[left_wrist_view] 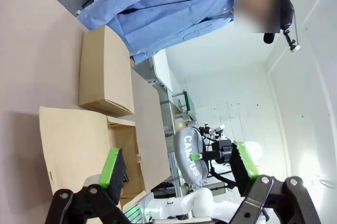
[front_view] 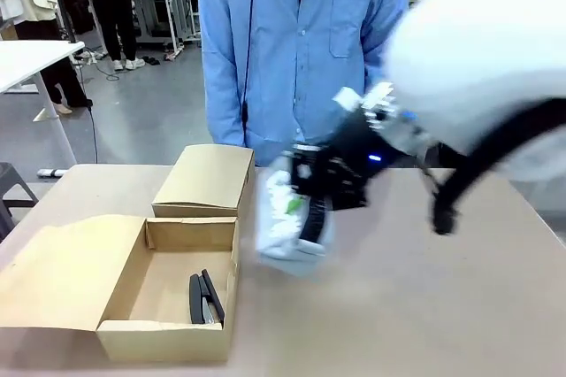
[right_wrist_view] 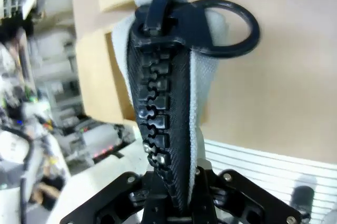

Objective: Place items inside the box.
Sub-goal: Pick up a Pencil pouch or Stapler and place it inside the Mailer Box closest to the robot.

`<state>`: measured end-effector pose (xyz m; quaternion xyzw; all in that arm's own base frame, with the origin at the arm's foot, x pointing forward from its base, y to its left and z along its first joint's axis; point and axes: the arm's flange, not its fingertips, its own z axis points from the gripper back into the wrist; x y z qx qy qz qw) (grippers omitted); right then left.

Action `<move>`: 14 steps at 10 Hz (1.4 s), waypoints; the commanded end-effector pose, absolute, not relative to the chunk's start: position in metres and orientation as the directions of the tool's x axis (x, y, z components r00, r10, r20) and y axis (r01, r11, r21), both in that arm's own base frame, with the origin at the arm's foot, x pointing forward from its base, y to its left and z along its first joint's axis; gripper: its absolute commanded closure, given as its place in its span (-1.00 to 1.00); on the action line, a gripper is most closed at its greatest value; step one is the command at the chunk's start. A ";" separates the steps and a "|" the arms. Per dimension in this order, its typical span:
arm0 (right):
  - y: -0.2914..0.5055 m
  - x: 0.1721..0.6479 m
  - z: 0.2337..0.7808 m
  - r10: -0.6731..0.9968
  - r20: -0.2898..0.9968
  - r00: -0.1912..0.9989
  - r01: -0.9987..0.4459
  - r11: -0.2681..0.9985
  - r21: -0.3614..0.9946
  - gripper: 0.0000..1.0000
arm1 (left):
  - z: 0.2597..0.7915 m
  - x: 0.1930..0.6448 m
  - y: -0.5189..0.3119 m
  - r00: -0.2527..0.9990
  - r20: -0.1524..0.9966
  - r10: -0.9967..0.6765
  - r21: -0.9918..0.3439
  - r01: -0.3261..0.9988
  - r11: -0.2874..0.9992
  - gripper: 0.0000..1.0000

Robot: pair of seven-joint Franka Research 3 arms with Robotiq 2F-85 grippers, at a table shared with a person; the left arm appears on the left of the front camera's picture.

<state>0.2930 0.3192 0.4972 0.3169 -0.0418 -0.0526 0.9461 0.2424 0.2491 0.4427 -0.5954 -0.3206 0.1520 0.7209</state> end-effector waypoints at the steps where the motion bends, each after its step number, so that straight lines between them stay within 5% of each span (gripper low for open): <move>1: 0.390 0.330 0.497 -0.039 0.081 0.996 -0.016 0.809 0.587 0.89 | 0.444 0.242 0.248 0.739 0.300 0.604 -0.952 0.190 0.240 -1.00; 6: 0.528 0.296 0.449 0.072 0.229 0.971 -0.147 0.932 0.330 0.89 | 0.444 0.242 0.248 0.739 0.300 0.604 -0.952 0.190 0.240 -1.00; 14: 0.544 0.322 0.393 -0.009 0.165 0.986 -0.039 0.958 0.284 0.89 | 0.444 0.242 0.248 0.739 0.300 0.604 -0.952 0.190 0.240 -1.00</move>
